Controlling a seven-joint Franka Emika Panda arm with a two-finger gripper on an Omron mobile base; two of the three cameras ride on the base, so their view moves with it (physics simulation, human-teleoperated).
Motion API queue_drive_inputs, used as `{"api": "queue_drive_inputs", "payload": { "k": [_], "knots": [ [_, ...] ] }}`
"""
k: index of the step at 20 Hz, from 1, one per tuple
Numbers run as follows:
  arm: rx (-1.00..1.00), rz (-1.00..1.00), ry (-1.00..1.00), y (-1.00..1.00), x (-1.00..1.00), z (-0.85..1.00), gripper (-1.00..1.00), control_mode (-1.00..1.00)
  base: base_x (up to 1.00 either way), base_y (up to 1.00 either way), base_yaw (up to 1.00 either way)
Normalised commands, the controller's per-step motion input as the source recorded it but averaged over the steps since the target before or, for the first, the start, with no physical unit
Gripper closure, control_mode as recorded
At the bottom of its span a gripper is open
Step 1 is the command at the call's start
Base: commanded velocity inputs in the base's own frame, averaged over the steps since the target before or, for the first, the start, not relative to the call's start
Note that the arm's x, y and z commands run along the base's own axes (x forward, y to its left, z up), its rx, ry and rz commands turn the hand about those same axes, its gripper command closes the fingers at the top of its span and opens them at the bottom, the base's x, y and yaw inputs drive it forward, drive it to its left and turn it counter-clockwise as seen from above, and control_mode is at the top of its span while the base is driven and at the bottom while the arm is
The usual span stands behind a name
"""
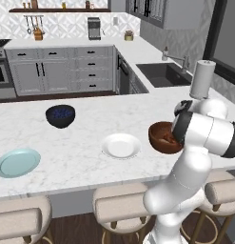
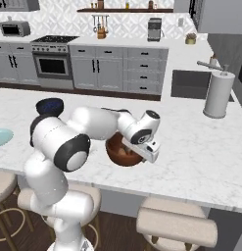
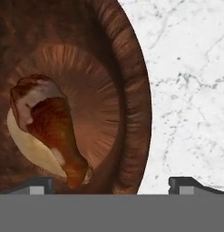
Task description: Pick the chicken drumstick and sweet potato from their plates and place them in the bowl. Then put the bowl in the fridge.
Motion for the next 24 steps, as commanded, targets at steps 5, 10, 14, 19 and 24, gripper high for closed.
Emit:
{"api": "queue_drive_inputs", "payload": {
  "k": [5, 10, 14, 19, 24],
  "knots": [
    [0.00, 0.00, 0.10, 0.26, 0.02, -0.45, 1.00, -1.00, 0.00, 0.00, 0.00],
    [-0.01, -0.01, 0.00, 0.65, 0.00, -0.29, 1.00, -1.00, 0.00, 0.00, 0.00],
    [-0.15, -0.17, -0.05, 0.81, -0.22, -0.04, 1.00, -1.00, 0.00, 0.00, 0.00],
    [-0.03, -0.25, -0.17, 0.25, -0.83, 0.65, 1.00, -1.00, 0.00, 0.00, 0.00],
    [0.00, -0.26, 0.00, 0.21, -0.61, 0.96, 1.00, -1.00, 0.00, 0.00, 0.00]
  ]
}}
